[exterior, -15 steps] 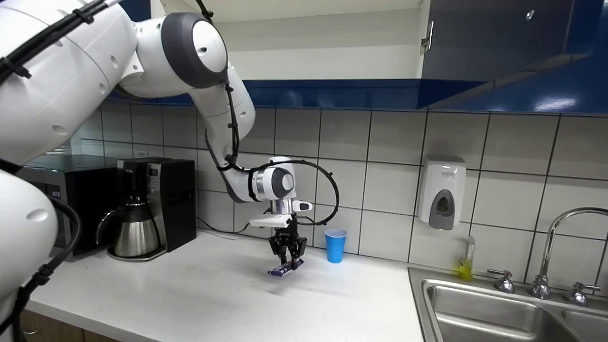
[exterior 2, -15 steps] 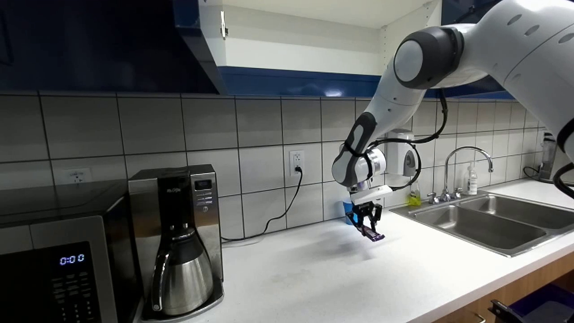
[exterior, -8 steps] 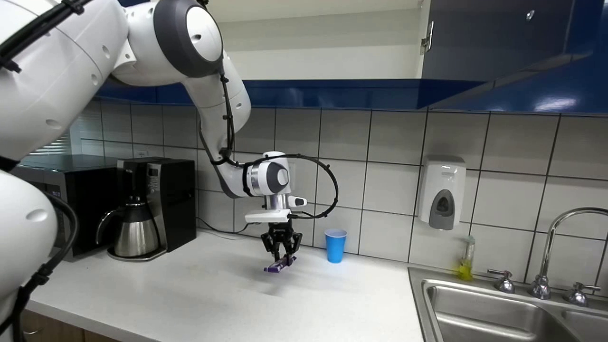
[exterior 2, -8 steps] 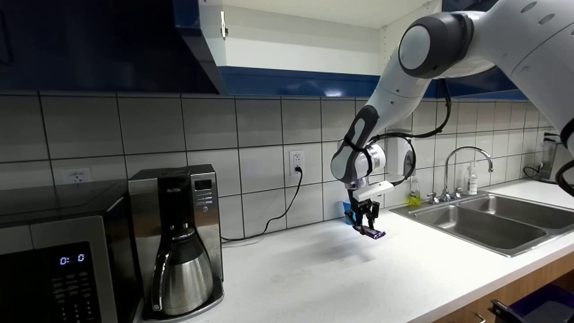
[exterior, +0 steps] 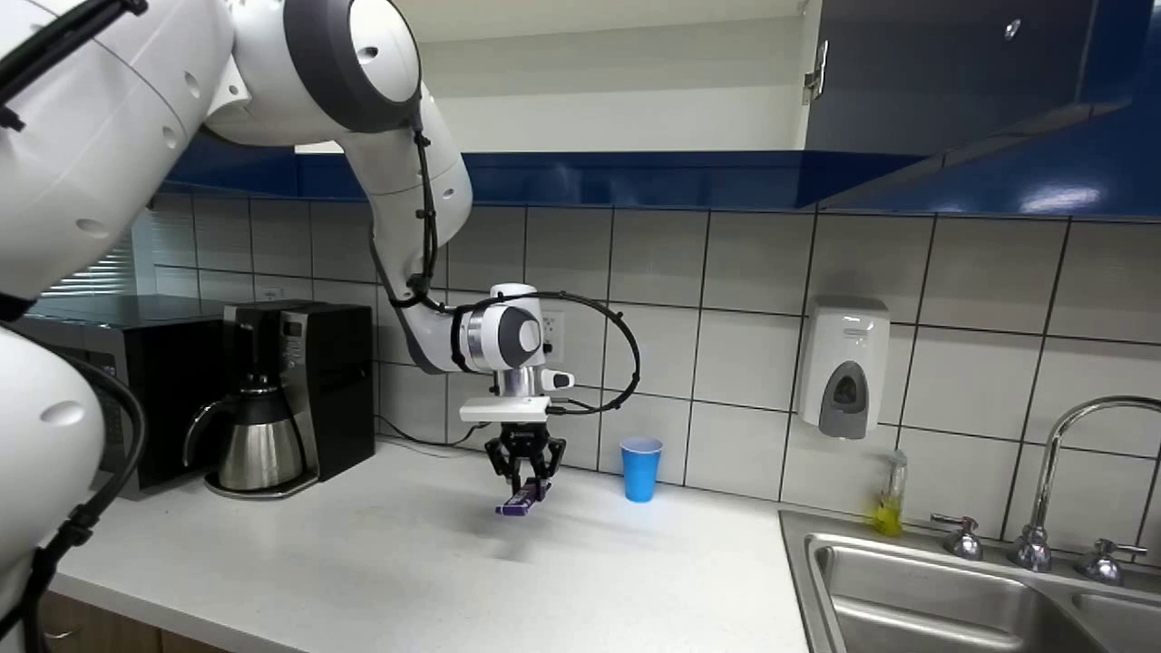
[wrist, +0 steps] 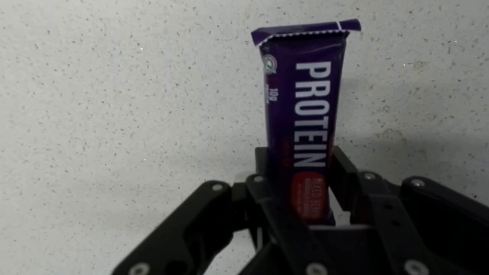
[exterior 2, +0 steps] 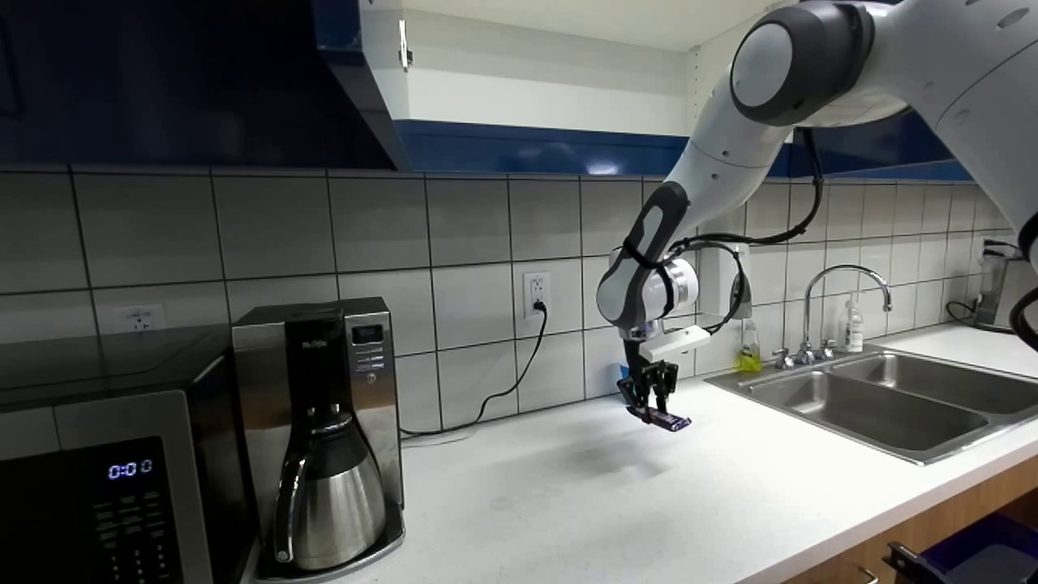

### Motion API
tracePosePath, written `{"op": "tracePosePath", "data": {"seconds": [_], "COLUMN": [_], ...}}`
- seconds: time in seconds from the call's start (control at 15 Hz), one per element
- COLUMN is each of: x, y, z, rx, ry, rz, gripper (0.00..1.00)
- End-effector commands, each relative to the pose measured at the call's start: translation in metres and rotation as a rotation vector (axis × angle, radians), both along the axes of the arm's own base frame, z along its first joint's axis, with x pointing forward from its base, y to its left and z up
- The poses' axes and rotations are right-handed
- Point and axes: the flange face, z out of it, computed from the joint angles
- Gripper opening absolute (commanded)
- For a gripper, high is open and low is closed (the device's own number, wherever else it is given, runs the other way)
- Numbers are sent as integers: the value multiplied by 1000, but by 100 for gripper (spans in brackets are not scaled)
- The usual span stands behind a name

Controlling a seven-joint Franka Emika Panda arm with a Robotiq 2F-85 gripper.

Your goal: Put the packet in the top cabinet

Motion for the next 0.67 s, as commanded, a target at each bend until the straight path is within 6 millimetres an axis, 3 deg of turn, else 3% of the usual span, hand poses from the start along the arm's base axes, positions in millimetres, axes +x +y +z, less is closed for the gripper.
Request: {"op": "tracePosePath", "data": {"seconds": [0.0, 0.6], "x": [-10, -24], "y": [6, 19], "z": [14, 29], "rx": [57, 109], "ry": [-53, -94], "rz": [-1, -53], "gripper": [16, 16]}}
